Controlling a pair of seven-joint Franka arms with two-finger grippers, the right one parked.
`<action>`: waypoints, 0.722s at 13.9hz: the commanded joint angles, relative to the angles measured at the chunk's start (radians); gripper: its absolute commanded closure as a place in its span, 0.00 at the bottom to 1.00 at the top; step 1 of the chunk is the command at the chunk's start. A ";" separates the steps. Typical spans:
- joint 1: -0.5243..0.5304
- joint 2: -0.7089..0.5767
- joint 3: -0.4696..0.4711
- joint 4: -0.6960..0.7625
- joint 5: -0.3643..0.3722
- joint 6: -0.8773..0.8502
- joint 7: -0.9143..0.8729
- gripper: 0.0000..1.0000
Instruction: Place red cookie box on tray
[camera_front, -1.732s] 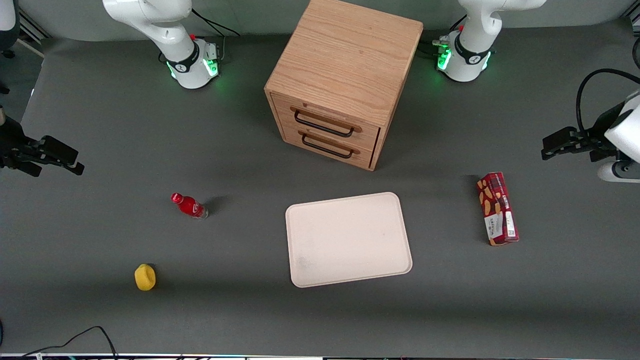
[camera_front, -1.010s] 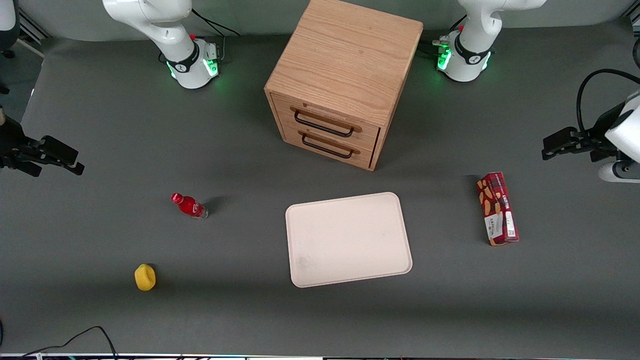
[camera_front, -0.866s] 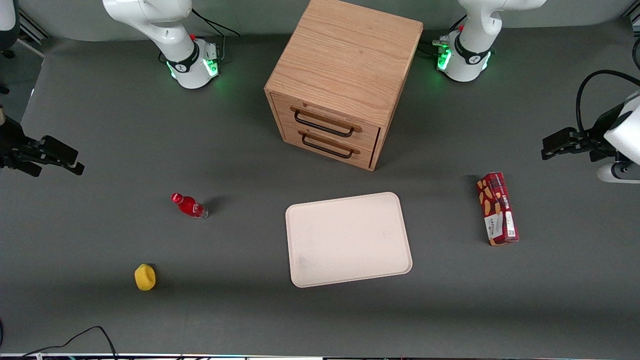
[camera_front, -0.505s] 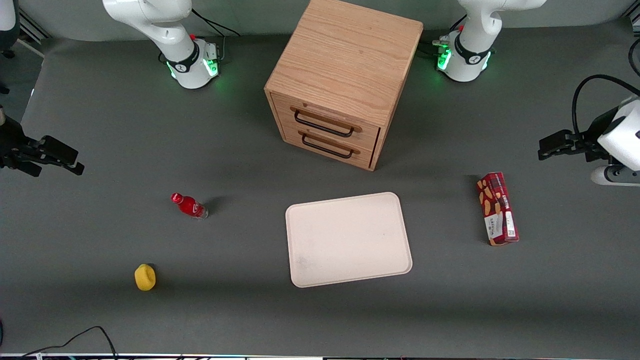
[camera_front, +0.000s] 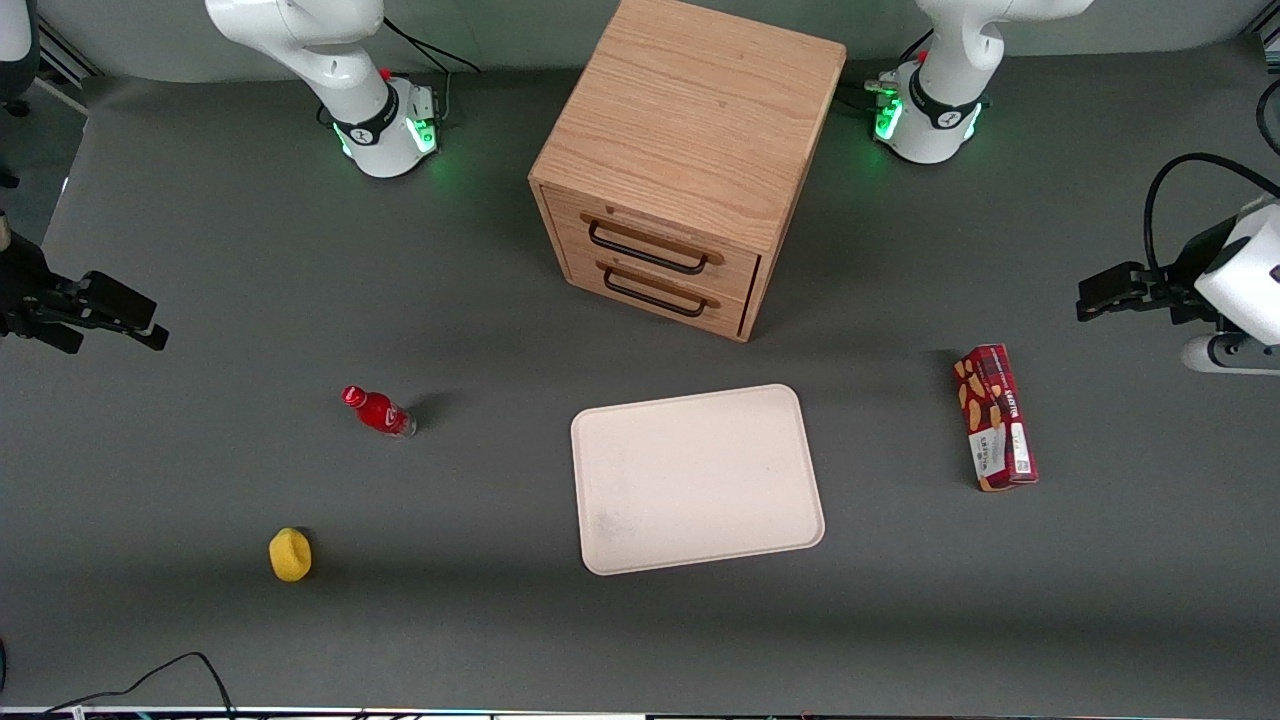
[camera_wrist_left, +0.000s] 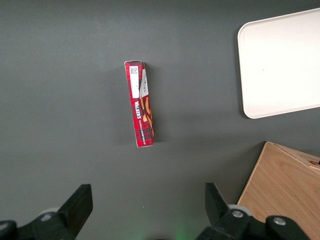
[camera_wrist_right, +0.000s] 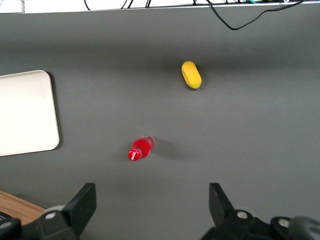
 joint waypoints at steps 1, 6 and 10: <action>0.007 -0.008 0.003 -0.025 -0.007 0.005 0.009 0.00; 0.039 -0.039 0.011 -0.284 0.007 0.188 0.012 0.00; 0.050 -0.039 0.012 -0.638 0.013 0.649 0.016 0.00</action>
